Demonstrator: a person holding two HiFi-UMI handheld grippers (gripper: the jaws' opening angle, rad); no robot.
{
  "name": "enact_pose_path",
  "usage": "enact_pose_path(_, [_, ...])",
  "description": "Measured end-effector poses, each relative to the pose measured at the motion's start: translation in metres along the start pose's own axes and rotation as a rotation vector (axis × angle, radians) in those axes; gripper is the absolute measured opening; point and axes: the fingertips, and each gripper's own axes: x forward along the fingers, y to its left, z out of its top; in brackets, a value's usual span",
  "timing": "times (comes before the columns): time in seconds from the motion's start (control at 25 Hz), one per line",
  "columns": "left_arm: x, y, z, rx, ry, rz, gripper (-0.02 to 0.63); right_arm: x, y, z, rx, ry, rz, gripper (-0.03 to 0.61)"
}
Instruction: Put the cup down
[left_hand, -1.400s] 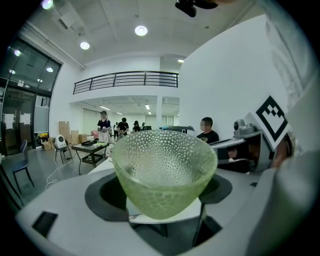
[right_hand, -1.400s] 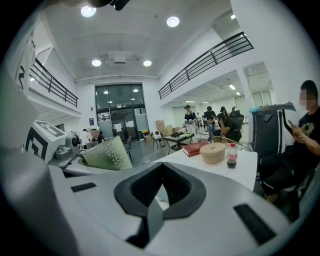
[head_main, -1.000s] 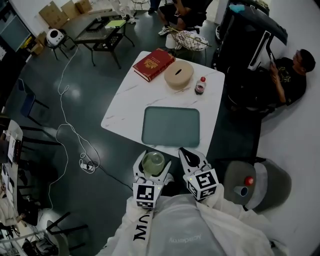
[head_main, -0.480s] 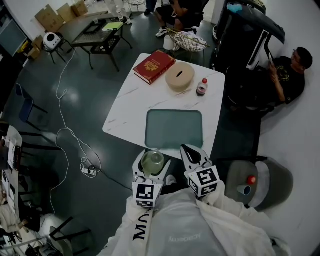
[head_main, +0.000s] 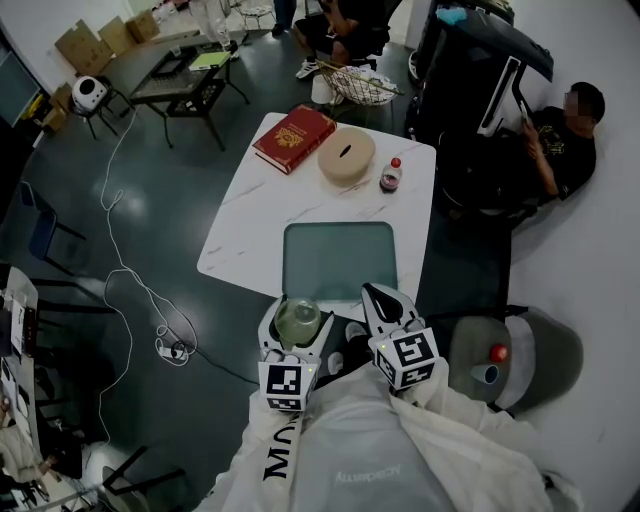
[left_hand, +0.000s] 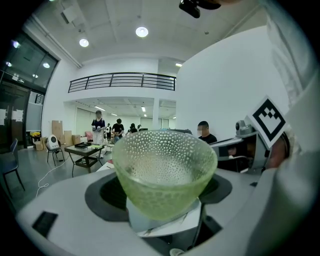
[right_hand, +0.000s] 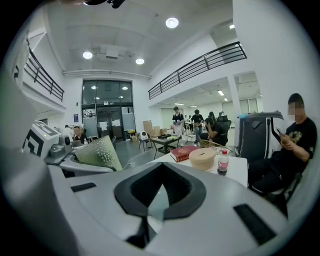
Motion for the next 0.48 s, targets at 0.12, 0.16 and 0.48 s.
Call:
enact_pose_path(0.12, [0.001, 0.002, 0.003, 0.006, -0.002, 0.0, 0.393, 0.001, -0.002, 0.004, 0.001, -0.009, -0.008, 0.005])
enact_pose_path(0.16, [0.002, 0.003, 0.002, 0.006, 0.0, 0.0, 0.393, 0.002, -0.002, 0.003, 0.003, -0.009, -0.009, 0.005])
enact_pose_path(0.48, [0.017, 0.008, -0.006, 0.002, 0.02, -0.003, 0.393, 0.005, -0.014, -0.004, 0.021, 0.0, -0.026, 0.005])
